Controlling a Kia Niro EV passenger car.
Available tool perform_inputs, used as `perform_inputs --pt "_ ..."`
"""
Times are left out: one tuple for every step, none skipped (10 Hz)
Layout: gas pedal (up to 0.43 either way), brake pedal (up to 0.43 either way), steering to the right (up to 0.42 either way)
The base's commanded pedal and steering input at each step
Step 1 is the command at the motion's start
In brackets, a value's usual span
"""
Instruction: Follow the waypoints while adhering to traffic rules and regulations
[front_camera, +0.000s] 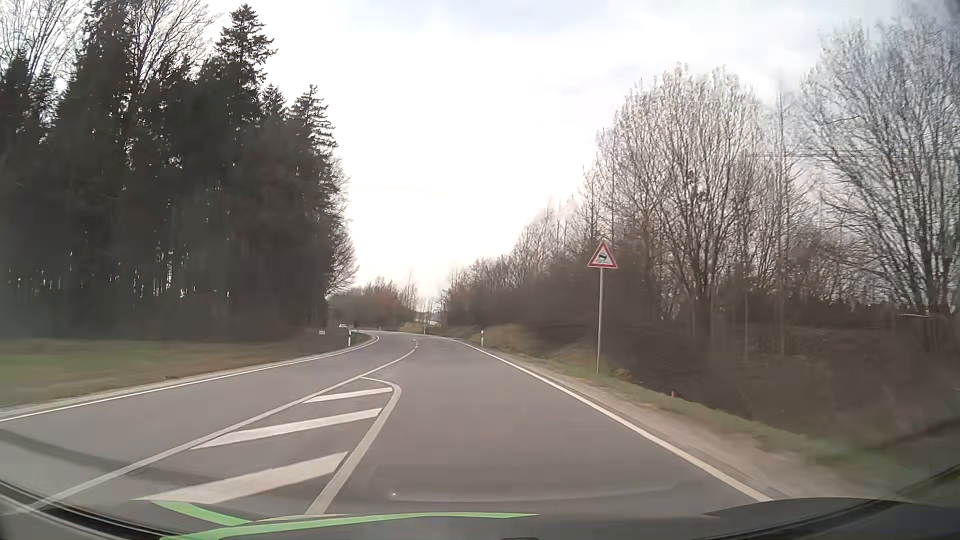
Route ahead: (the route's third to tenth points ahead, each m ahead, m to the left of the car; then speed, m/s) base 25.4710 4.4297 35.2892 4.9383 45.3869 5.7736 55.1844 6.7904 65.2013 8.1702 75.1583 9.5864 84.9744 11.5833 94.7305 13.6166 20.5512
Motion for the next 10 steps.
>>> perform_inputs --pt "0.189 0.000 -0.018" --pt "0.189 0.000 -0.018" --pt "0.189 0.000 -0.018" --pt "0.197 0.000 -0.018" --pt "0.209 0.000 -0.018" --pt "0.209 0.000 -0.017" --pt "0.209 0.000 -0.012" --pt "0.209 0.000 -0.005" --pt "0.209 0.000 -0.004" --pt "0.209 0.000 -0.004"
